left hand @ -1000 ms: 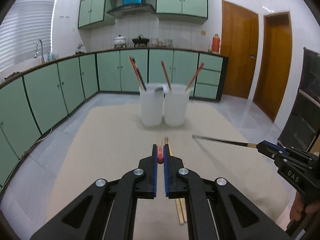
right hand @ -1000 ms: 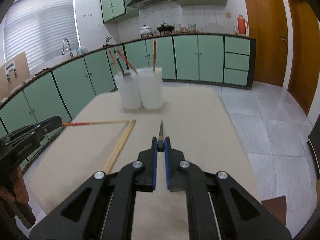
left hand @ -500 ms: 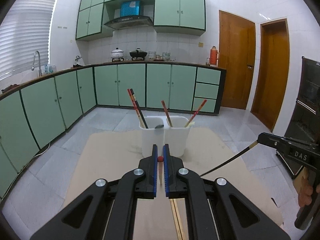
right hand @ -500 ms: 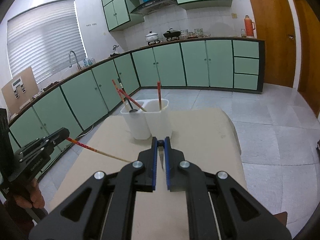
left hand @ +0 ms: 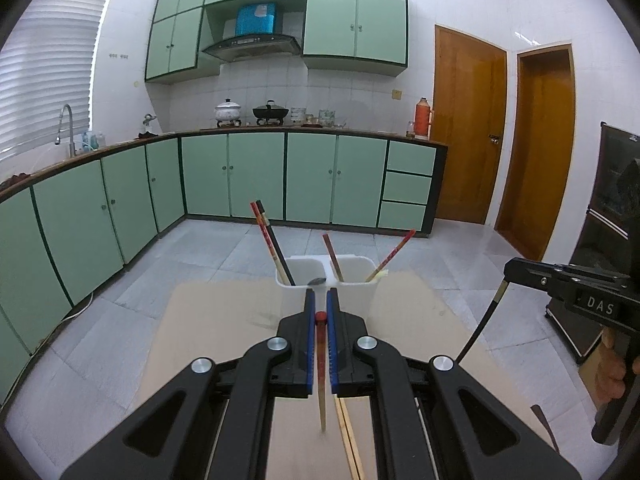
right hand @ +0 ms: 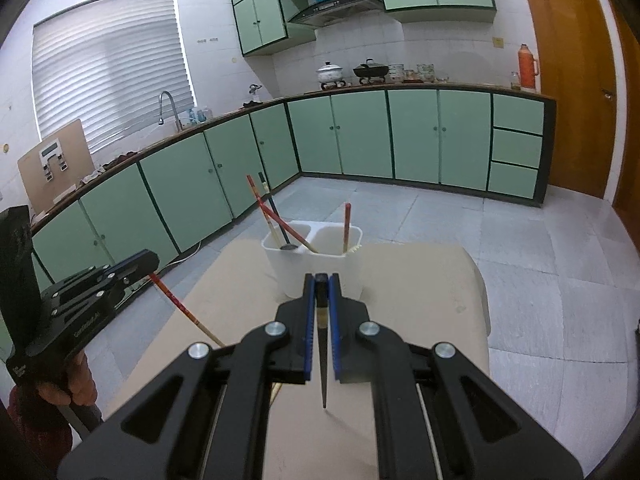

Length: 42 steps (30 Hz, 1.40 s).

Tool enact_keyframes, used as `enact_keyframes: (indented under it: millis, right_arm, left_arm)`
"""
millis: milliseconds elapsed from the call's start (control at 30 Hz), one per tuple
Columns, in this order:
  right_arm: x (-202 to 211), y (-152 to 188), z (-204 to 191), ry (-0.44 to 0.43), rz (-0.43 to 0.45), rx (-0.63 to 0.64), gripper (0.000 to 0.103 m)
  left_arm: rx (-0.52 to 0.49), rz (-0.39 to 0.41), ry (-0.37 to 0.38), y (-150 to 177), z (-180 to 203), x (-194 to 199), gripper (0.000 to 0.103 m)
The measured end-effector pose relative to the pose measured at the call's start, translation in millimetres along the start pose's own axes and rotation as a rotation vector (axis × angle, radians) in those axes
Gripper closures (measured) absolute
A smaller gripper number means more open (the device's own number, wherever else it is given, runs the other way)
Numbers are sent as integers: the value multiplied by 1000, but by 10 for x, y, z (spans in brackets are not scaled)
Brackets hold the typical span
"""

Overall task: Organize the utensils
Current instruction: 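Carry both chopsticks to the white holder and drop them in, opening both tools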

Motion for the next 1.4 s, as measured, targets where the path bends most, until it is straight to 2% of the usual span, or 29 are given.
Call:
enact_keyframes:
  millis: [367, 633, 833, 1067, 1200, 1400]
  right_arm:
    - [87, -457, -78, -56, 69, 20, 97]
    - [86, -961, -35, -52, 143, 32, 97]
    - [-28, -1445, -50, -73, 180, 62, 97]
    - [-276, -1770, -54, -46, 207, 96, 97]
    - [-540, -1833, -27, -9, 200, 114, 97]
    - [-1038, -1692, 125, 2, 163, 90, 97]
  left_arm:
    - [8, 67, 11, -385, -120, 46, 98]
    - [-33, 162, -9, -891, -123, 22, 98]
    - [-48, 231, -22, -1341, -137, -88, 98]
    - [-56, 289, -29, -1721, -137, -393, 98]
    - [-49, 276, -6, -1763, -132, -659, 98]
    - [-37, 232, -13, -1584, -198, -1109, 98]
Point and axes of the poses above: each gripper's, at about its wrist camera, not at the fingertips, and x roughly against the way its jaws point, z to its right, y to its underside, the point moved 4 cm from there along -x, roughly the way its jaws point
